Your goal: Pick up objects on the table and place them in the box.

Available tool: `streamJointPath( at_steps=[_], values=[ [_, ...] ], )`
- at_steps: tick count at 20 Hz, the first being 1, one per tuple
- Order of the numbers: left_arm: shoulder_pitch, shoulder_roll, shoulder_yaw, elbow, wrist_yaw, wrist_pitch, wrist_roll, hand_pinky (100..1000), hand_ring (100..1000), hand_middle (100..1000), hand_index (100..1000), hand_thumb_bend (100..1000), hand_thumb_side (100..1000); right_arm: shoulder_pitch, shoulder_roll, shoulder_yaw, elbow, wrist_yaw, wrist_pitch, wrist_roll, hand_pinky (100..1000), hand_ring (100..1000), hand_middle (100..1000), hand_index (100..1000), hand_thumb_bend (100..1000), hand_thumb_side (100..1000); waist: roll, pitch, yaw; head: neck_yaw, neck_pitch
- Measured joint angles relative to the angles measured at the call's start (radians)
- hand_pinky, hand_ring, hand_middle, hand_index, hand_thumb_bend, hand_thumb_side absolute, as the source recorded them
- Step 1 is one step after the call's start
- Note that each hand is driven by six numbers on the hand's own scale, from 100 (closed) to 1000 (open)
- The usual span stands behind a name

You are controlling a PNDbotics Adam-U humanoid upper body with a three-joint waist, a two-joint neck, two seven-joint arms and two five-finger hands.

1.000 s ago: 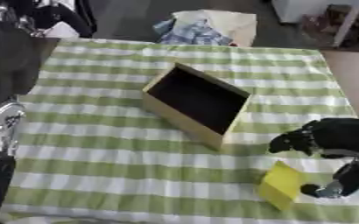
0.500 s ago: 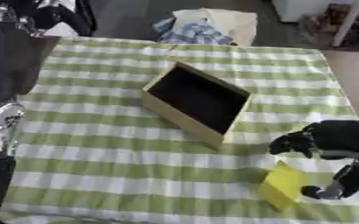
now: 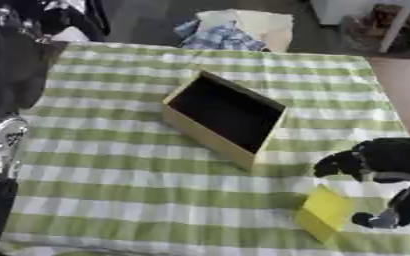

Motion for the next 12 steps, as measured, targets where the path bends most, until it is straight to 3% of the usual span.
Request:
streamJointPath(
  at_steps=[12],
  values=[
    [0.002,0.000,0.000,0.000,0.000,0.005,-0.005,595,791,749,816,100,602,-0.004,0.006,0.007,0.000,-0.002,-0.007,-0.007,582,452,897,968,285,495,0.000,0.000,0.002,-0.001,0.000]
  ],
)
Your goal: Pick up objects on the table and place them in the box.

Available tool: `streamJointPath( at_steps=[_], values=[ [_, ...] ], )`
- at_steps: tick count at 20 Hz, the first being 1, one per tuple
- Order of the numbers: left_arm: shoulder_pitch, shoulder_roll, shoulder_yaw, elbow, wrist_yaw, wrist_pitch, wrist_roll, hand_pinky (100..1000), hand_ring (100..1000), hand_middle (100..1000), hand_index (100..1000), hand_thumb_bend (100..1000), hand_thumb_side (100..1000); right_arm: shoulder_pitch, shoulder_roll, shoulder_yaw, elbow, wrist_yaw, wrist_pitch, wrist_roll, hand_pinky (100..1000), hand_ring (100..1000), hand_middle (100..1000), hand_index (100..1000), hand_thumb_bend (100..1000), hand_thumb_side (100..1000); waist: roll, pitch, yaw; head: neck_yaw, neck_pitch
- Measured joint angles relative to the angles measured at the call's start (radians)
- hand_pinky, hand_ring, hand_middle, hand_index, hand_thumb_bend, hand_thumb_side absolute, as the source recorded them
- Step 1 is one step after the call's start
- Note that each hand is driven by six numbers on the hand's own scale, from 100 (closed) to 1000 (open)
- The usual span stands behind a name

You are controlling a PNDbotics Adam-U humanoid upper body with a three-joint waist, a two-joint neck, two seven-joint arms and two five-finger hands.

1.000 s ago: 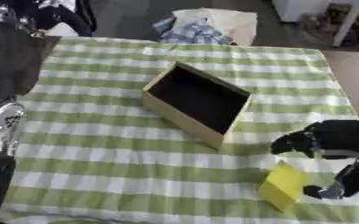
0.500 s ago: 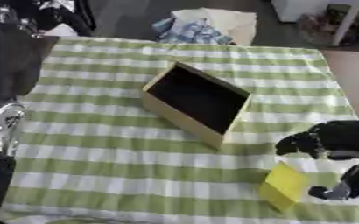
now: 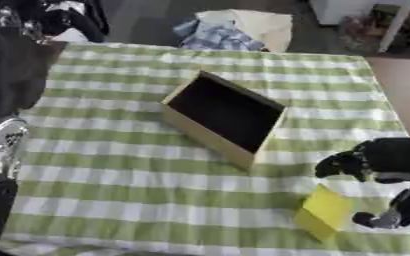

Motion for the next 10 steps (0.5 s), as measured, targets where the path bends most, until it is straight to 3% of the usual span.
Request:
streamJointPath(
  at_steps=[10],
  values=[
    [0.004,0.000,0.000,0.000,0.000,0.003,-0.005,595,791,749,816,100,605,-0.016,0.025,0.014,0.012,-0.028,0.014,0.014,547,417,896,992,263,501,0.000,0.001,0.003,-0.004,0.000]
  ],
)
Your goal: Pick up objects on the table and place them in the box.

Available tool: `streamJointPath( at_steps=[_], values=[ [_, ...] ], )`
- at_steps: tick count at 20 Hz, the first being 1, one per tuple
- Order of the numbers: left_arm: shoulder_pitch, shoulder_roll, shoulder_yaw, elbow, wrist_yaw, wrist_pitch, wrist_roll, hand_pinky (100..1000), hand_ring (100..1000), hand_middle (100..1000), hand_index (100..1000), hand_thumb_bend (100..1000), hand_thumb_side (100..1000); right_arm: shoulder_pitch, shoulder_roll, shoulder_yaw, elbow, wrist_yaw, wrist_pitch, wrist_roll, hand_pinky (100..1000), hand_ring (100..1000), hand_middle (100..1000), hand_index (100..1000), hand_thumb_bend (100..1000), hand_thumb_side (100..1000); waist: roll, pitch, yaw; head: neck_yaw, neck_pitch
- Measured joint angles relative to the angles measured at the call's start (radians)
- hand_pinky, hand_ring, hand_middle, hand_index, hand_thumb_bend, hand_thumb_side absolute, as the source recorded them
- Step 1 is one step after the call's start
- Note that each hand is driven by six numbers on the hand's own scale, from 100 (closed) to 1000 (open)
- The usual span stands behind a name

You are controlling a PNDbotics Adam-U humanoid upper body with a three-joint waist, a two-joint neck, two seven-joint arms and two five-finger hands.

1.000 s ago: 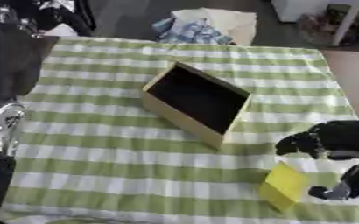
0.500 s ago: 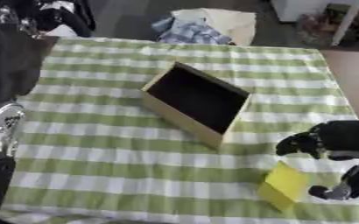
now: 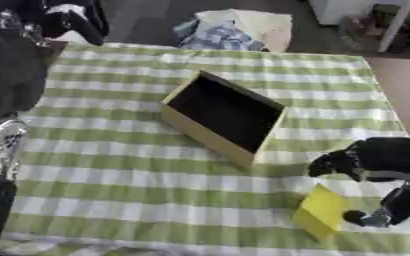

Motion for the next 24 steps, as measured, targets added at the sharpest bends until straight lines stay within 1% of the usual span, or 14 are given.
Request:
streamJointPath(
  at_steps=[2,3,7,11,15,20,22,24],
  values=[
    [0.000,0.000,0.000,0.000,0.000,0.000,-0.002,595,791,749,816,100,607,0.000,0.003,0.005,0.003,-0.009,0.006,0.006,568,444,903,1000,265,485,0.000,0.001,0.001,0.000,0.000],
    [0.000,0.000,0.000,0.000,0.000,0.000,-0.003,595,790,749,816,100,607,0.000,0.005,0.005,0.005,-0.013,0.010,0.010,591,506,912,1000,271,498,0.000,0.002,0.002,-0.001,0.000],
    [0.000,0.000,0.000,0.000,0.000,0.001,-0.006,594,789,748,816,100,611,-0.007,0.006,0.011,0.007,-0.023,0.028,0.028,599,584,916,1000,271,495,0.000,0.002,0.004,-0.003,0.000],
    [0.000,0.000,-0.001,0.000,0.000,0.001,-0.012,593,789,747,815,100,608,-0.008,0.006,0.011,0.009,-0.033,0.037,0.037,605,597,915,992,267,503,0.000,0.002,0.005,-0.003,0.000],
    [0.001,0.000,-0.003,0.000,0.000,0.003,-0.016,592,788,746,815,100,610,-0.008,0.004,0.011,0.009,-0.041,0.038,0.038,611,602,916,990,267,486,-0.004,0.004,0.004,-0.004,0.000],
    [0.001,0.000,-0.005,0.000,0.000,0.006,-0.019,591,787,745,815,100,610,-0.016,0.004,0.012,0.009,-0.041,0.037,0.037,595,608,909,992,247,477,-0.005,0.005,0.005,-0.004,0.000],
    [0.002,0.000,-0.005,0.000,0.000,0.007,-0.021,591,786,744,815,100,612,-0.018,0.004,0.017,0.009,-0.042,0.037,0.037,586,624,919,994,237,476,-0.006,0.006,0.005,-0.005,0.000],
    [0.002,0.000,-0.005,0.000,0.000,0.007,-0.023,590,786,744,815,100,614,-0.017,0.004,0.021,0.011,-0.046,0.040,0.040,592,634,922,992,247,480,-0.006,0.006,0.005,-0.007,0.000]
  ],
)
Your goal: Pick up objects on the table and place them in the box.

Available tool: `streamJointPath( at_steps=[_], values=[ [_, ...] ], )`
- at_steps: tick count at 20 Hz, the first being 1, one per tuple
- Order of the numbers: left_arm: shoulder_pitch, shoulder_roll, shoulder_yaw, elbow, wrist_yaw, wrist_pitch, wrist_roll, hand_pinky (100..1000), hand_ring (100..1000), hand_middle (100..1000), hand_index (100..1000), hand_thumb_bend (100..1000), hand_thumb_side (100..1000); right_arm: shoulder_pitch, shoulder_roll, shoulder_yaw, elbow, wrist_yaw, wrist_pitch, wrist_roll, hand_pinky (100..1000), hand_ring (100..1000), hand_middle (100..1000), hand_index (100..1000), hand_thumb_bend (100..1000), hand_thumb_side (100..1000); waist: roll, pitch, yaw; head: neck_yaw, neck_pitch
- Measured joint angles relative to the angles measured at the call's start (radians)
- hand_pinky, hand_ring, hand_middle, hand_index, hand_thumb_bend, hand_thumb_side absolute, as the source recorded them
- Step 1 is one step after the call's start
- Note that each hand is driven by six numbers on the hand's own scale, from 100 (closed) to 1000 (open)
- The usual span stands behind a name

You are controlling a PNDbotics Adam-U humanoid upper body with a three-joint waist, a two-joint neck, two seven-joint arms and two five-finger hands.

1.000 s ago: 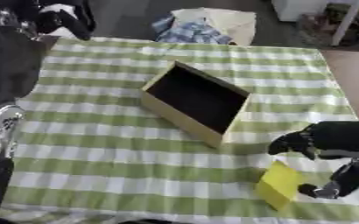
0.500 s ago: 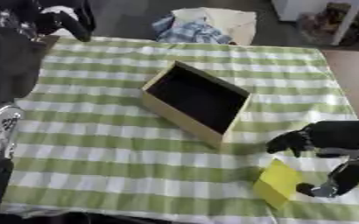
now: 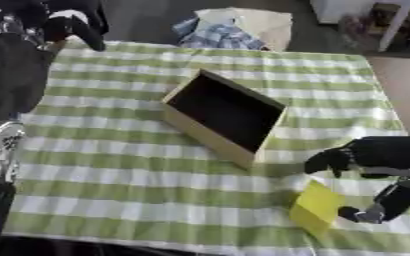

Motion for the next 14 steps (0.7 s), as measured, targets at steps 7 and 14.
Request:
streamJointPath(
  at_steps=[7,14],
  values=[
    [0.000,0.001,0.000,0.000,0.000,0.000,-0.004,591,785,743,815,100,619,0.010,-0.027,-0.001,0.001,-0.013,0.004,0.004,627,664,928,991,267,469,-0.004,0.002,-0.001,0.000,0.000],
    [0.001,0.001,0.000,0.000,-0.008,0.002,-0.010,589,784,742,815,100,621,0.019,-0.035,-0.006,0.001,-0.007,0.000,0.000,656,718,934,992,269,466,-0.005,0.002,-0.001,-0.002,0.000]
  ],
)
